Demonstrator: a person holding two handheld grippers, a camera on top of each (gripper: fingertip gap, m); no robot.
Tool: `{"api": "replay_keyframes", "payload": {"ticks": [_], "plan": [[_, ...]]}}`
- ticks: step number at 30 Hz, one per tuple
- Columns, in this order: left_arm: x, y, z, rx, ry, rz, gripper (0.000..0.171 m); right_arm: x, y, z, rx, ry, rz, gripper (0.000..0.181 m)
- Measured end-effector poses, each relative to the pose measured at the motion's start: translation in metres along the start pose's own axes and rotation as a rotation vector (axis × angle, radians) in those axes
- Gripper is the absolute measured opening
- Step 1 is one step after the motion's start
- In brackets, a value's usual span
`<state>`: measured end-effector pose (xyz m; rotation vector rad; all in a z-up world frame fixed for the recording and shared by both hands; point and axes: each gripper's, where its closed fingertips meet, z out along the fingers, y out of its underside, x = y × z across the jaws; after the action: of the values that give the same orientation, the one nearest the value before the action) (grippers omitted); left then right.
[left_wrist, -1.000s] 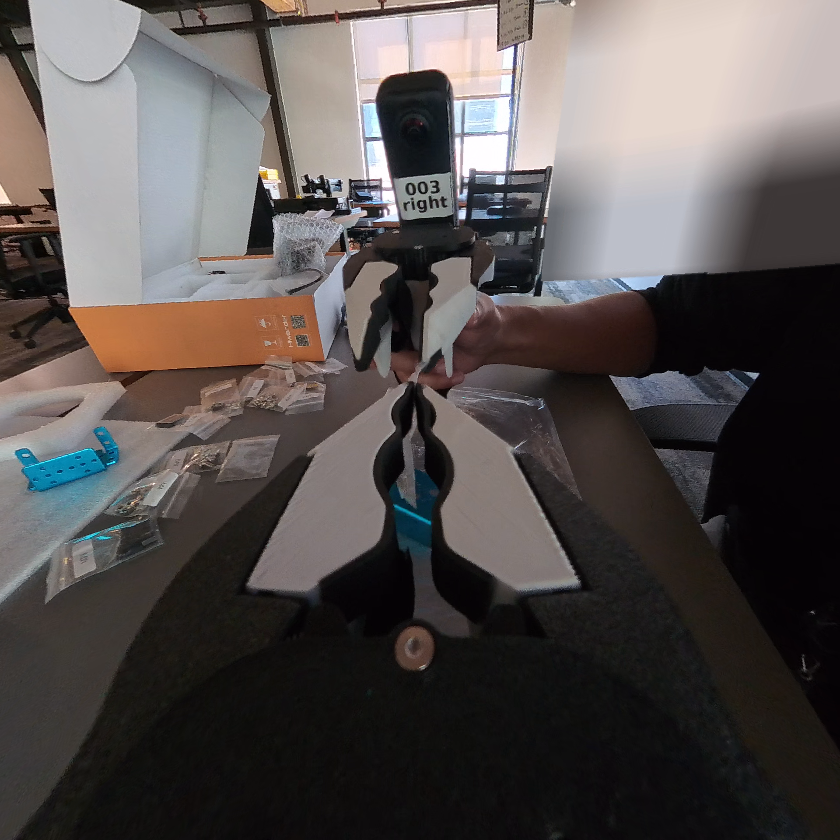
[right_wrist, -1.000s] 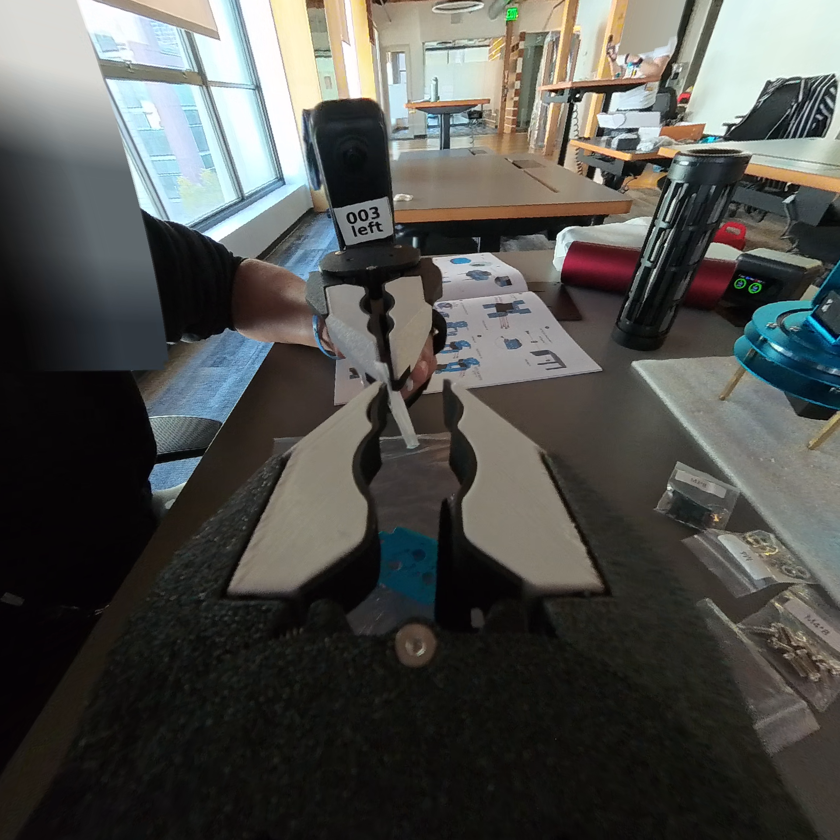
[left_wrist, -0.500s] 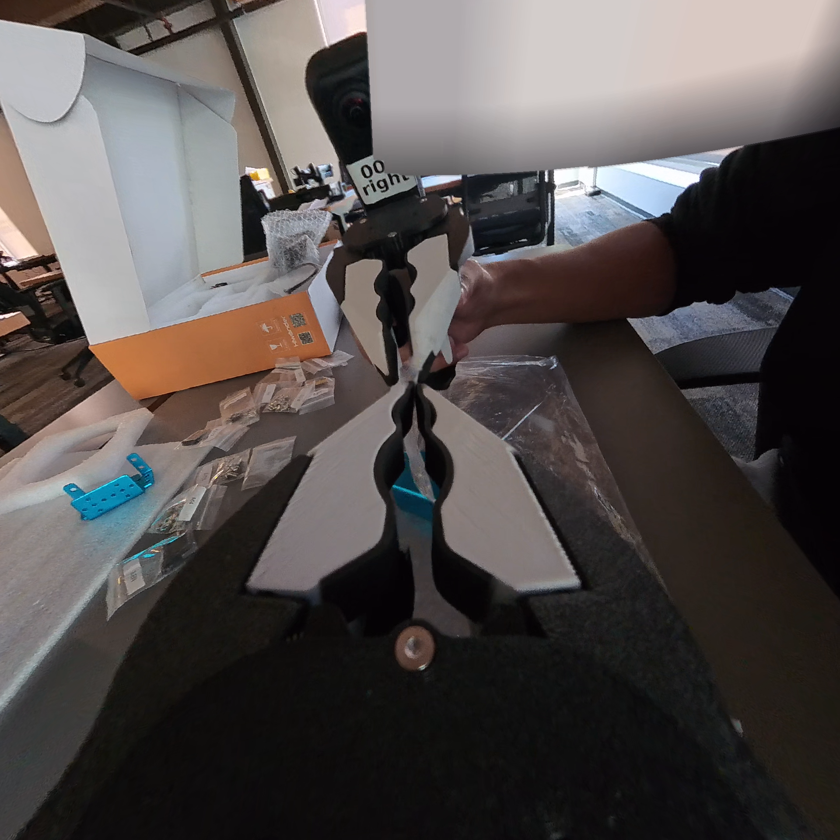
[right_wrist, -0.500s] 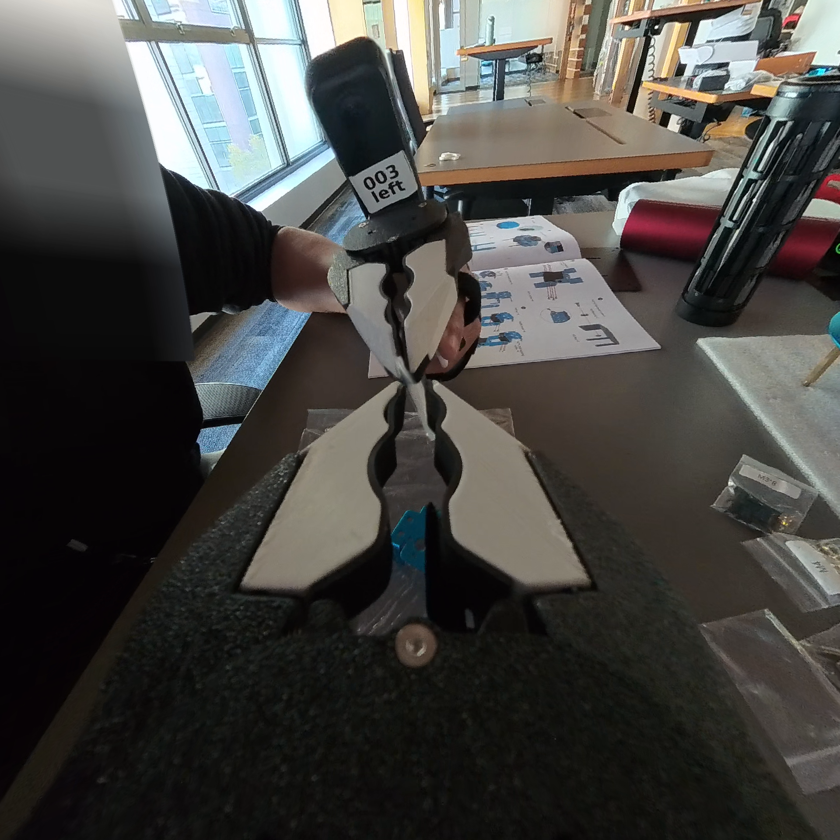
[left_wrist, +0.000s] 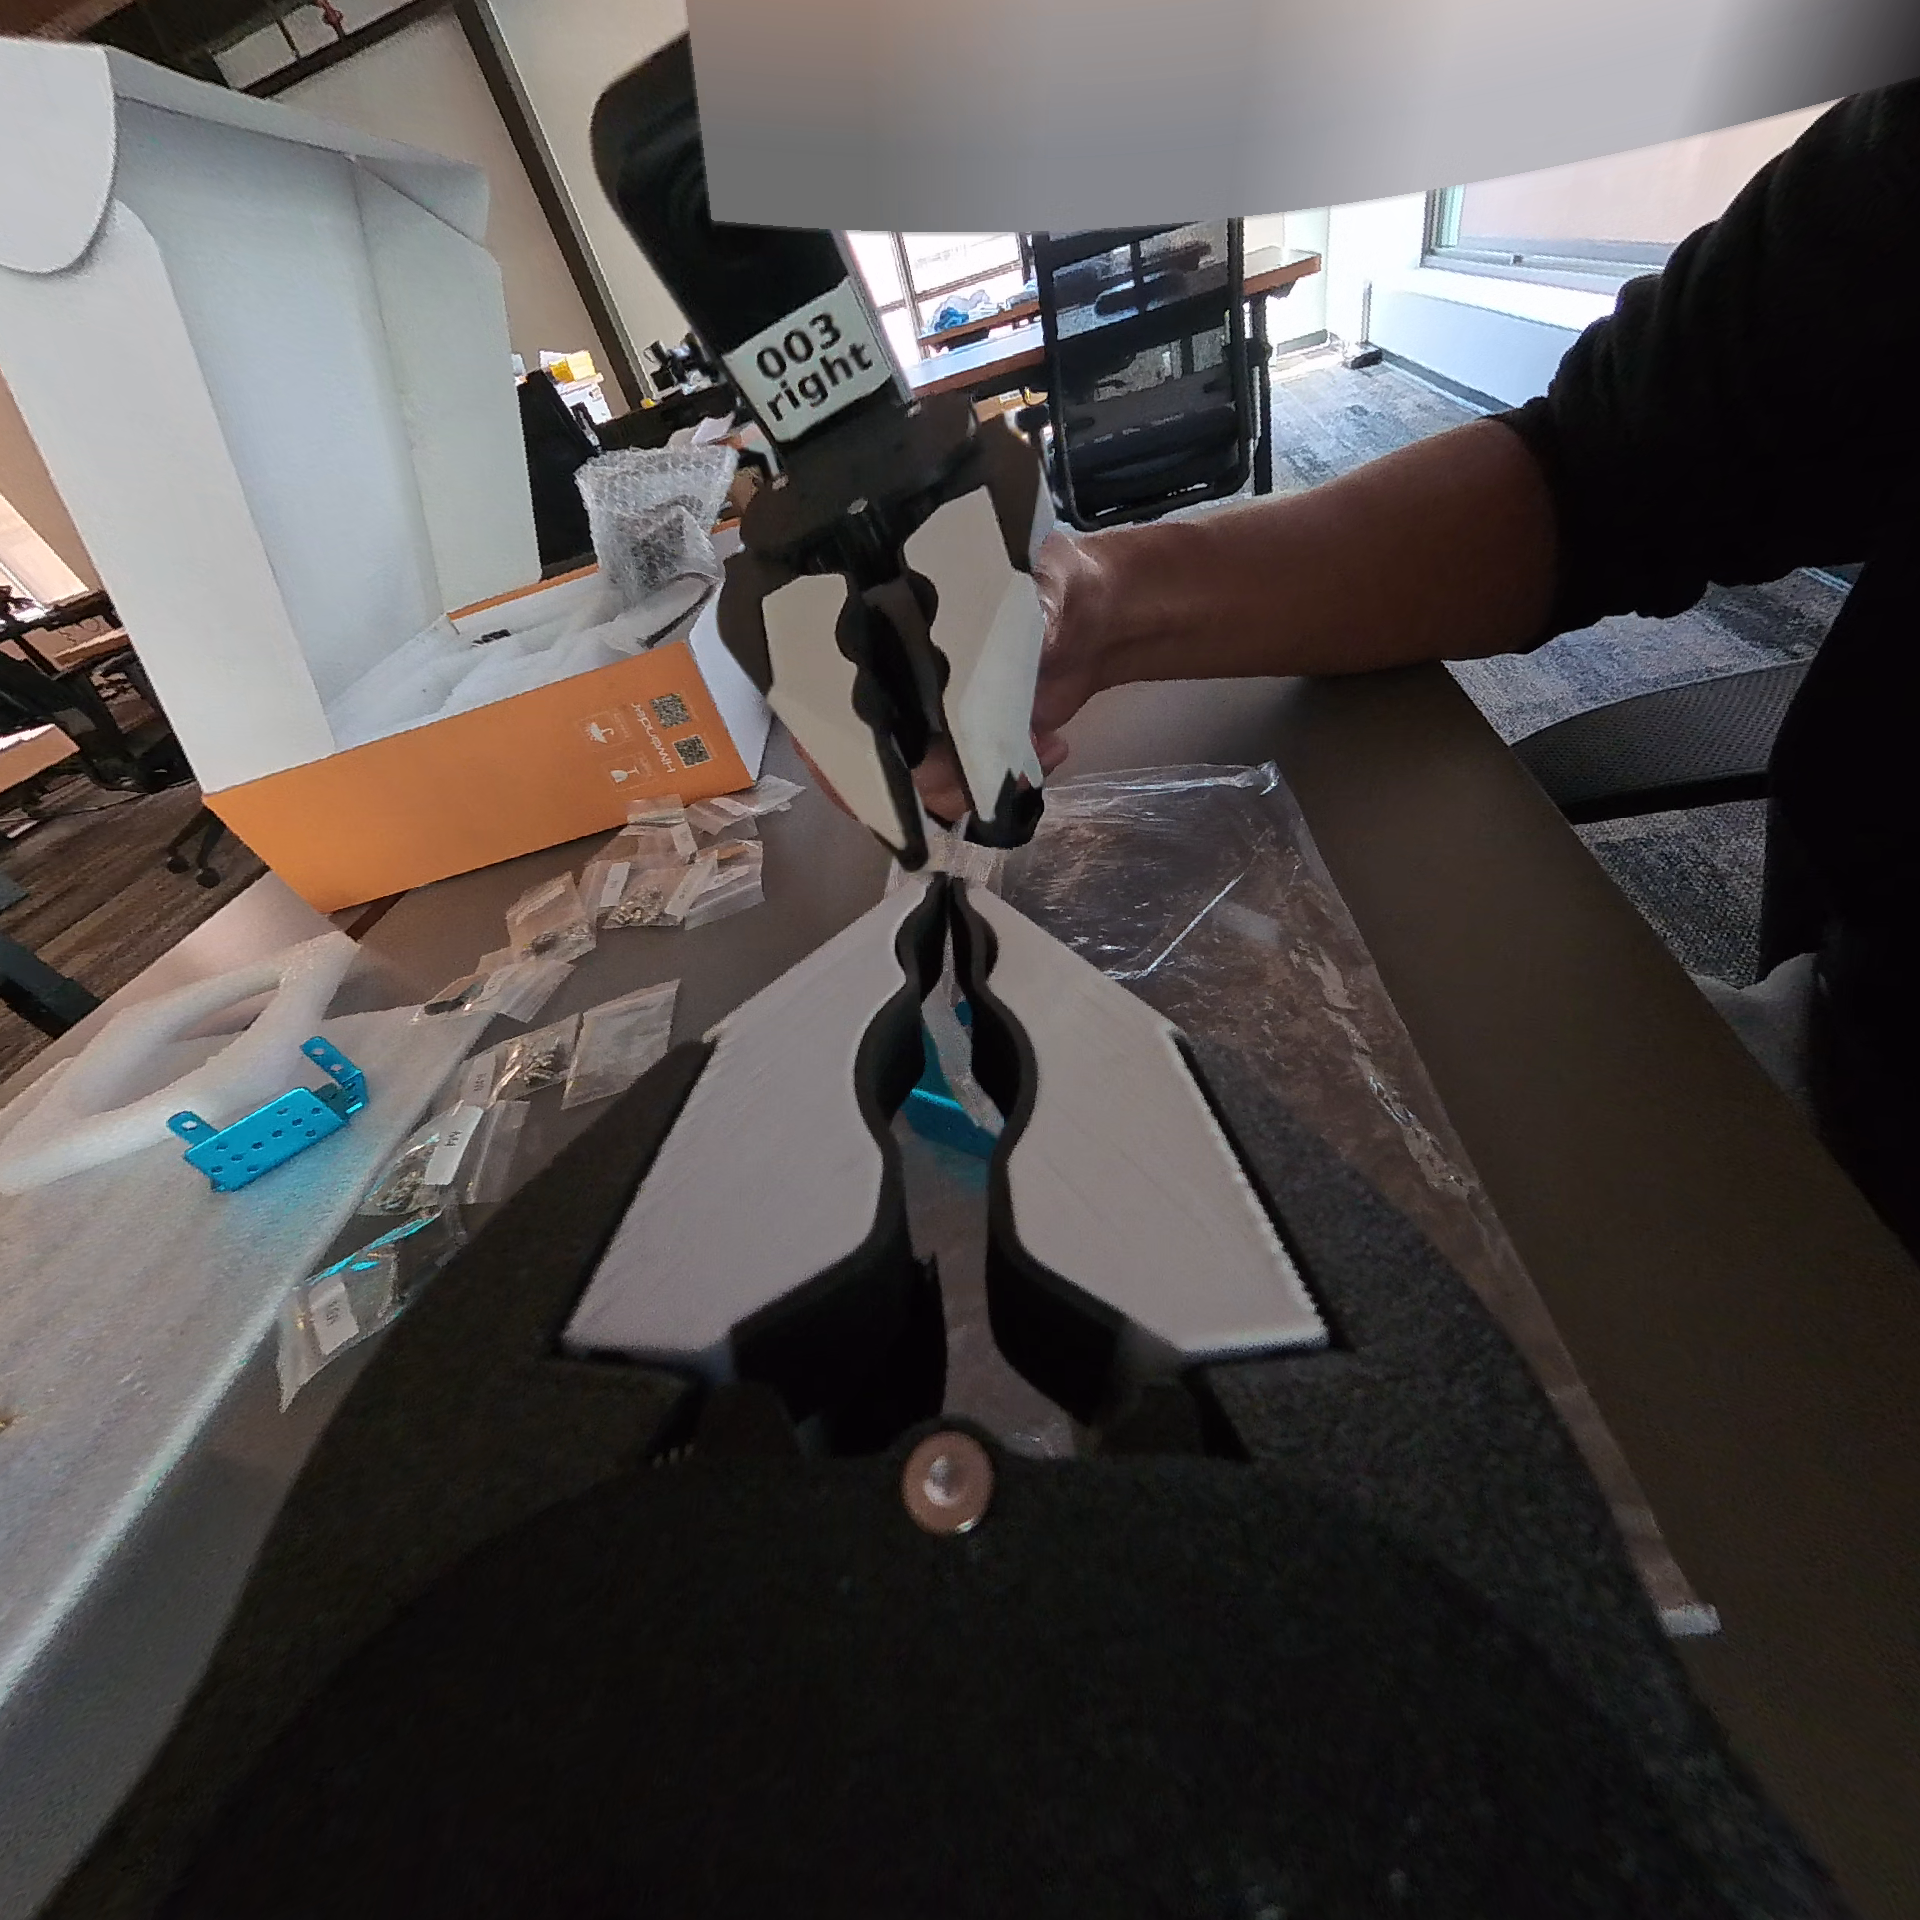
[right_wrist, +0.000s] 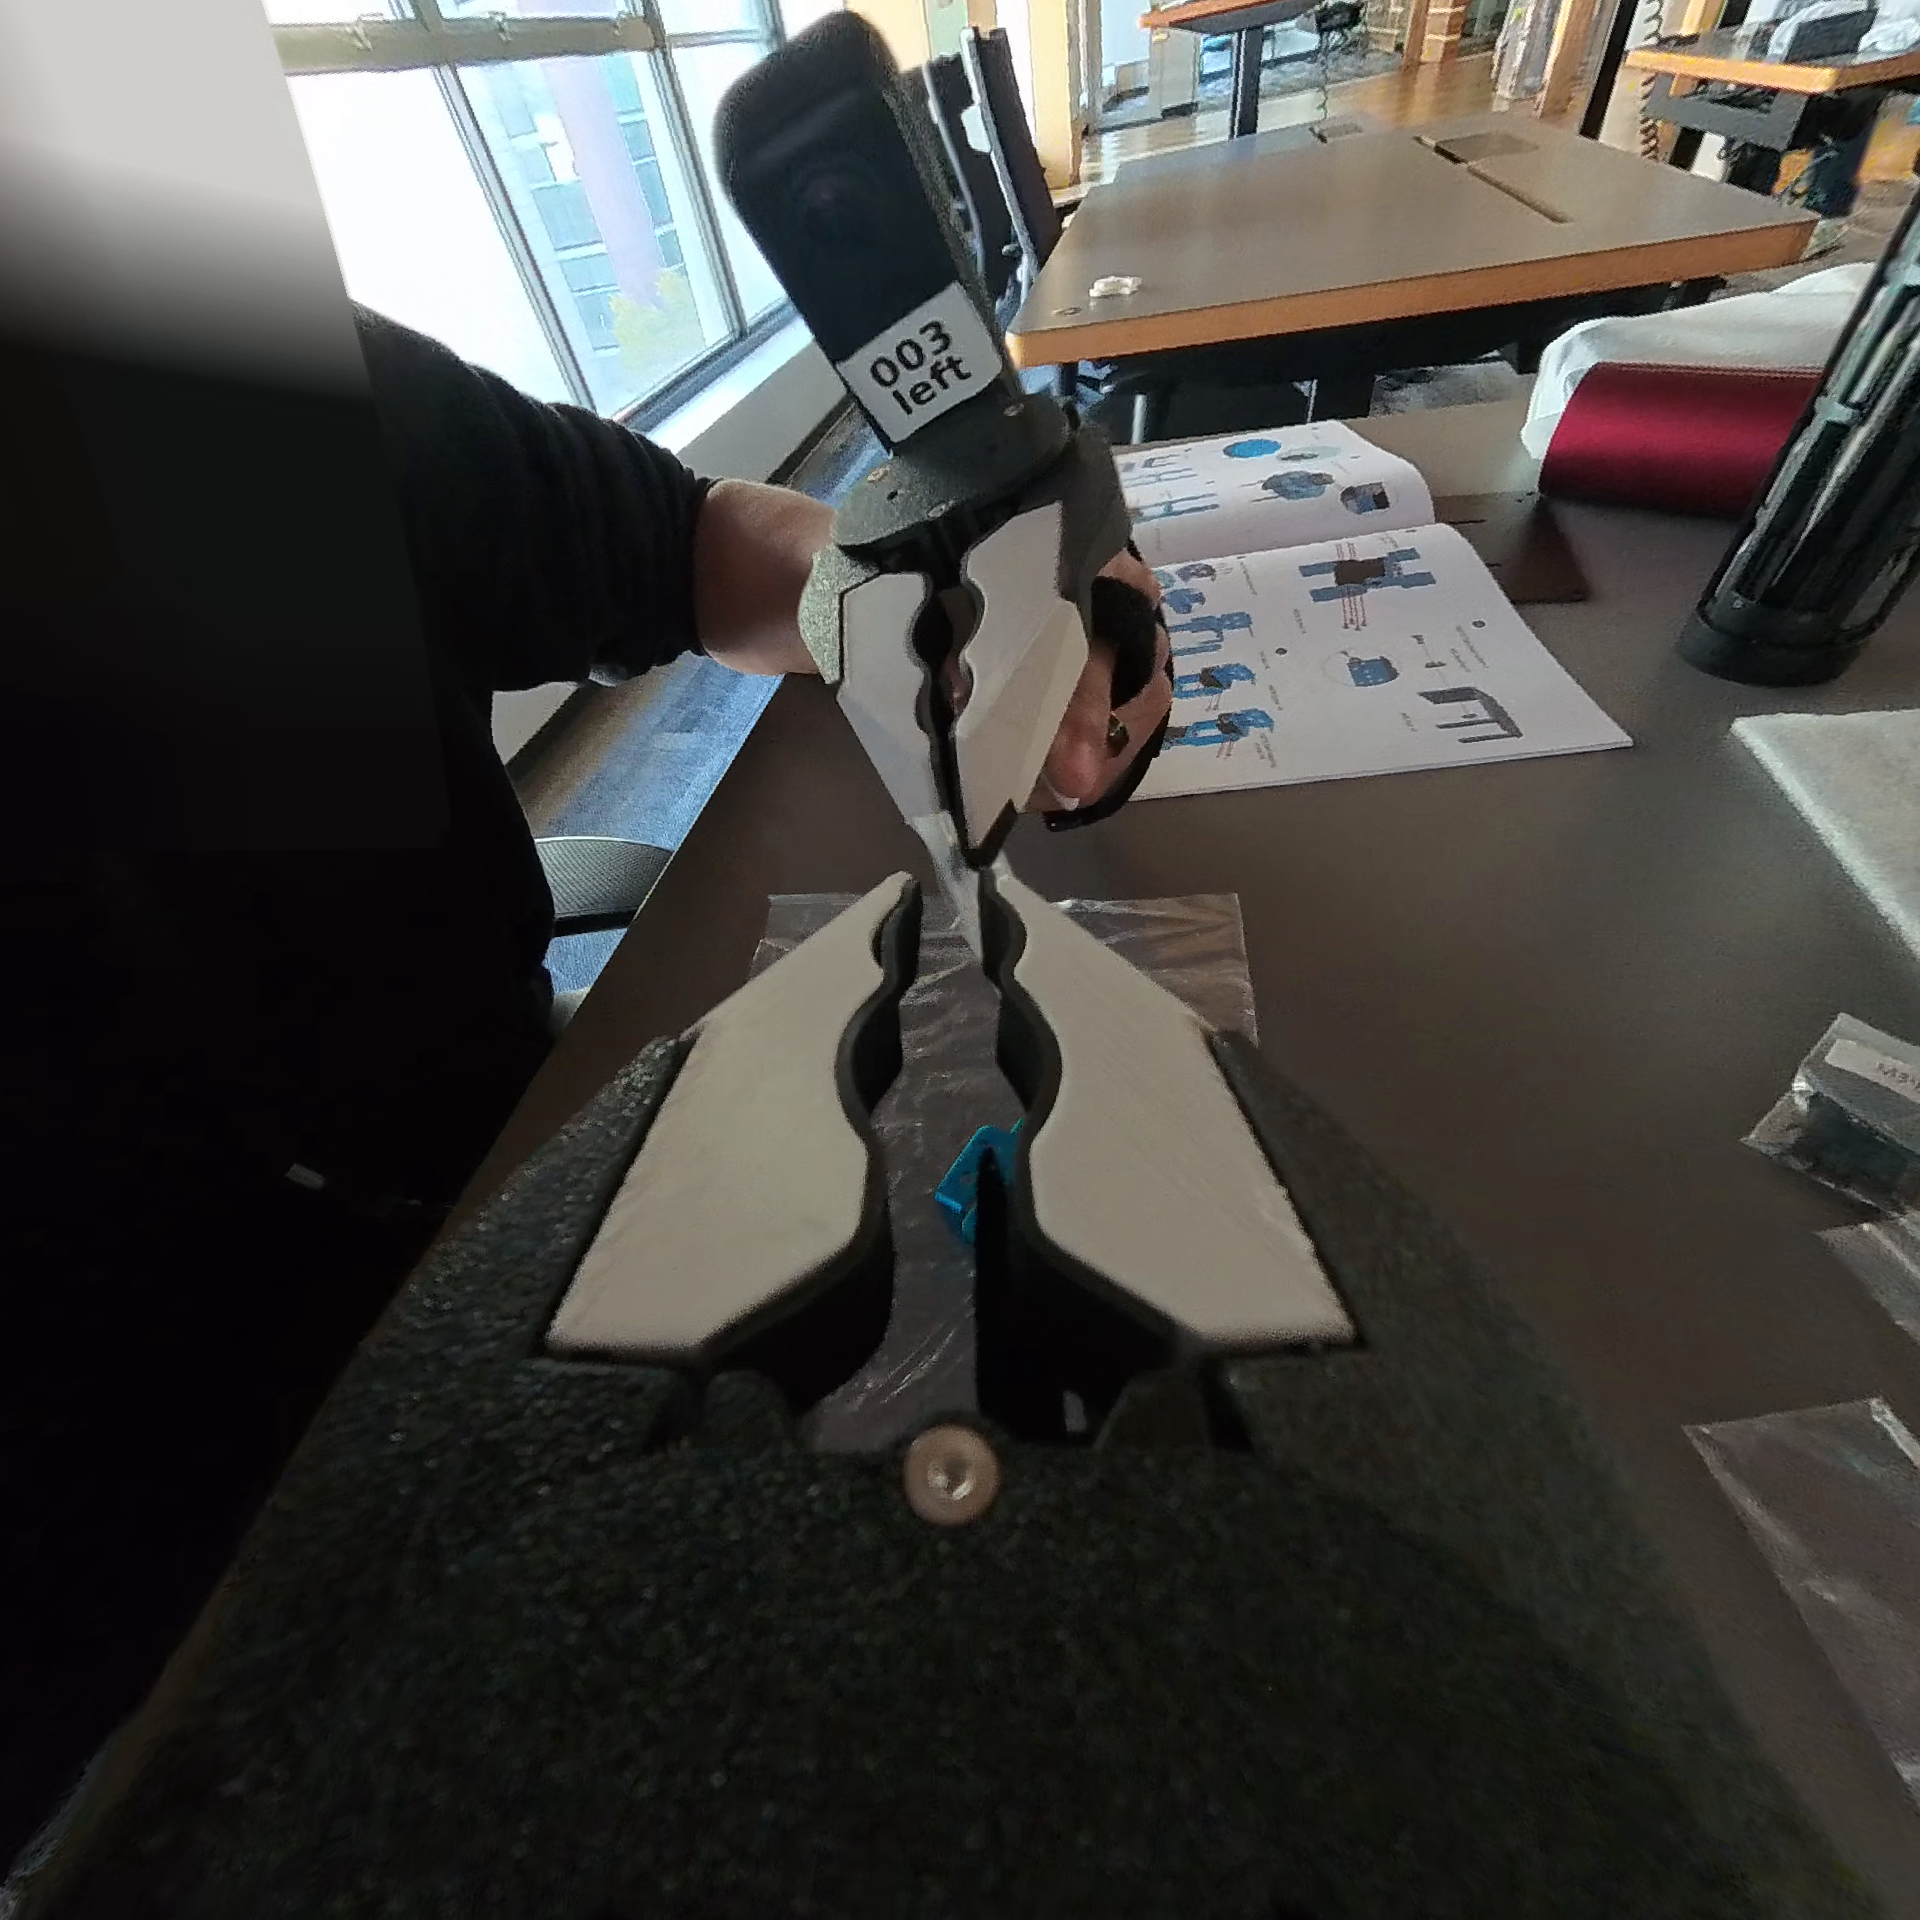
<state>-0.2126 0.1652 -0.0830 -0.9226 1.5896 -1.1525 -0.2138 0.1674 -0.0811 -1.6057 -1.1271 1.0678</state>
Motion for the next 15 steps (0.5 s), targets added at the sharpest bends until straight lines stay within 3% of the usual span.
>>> {"api": "replay_keyframes", "payload": {"ticks": [15], "plan": [[0.0002, 0.0021, 0.0009, -0.005, 0.001, -0.008, 0.0, 0.0076, -0.0004, -0.0019, 0.008, 0.035, 0.003, 0.015]]}}
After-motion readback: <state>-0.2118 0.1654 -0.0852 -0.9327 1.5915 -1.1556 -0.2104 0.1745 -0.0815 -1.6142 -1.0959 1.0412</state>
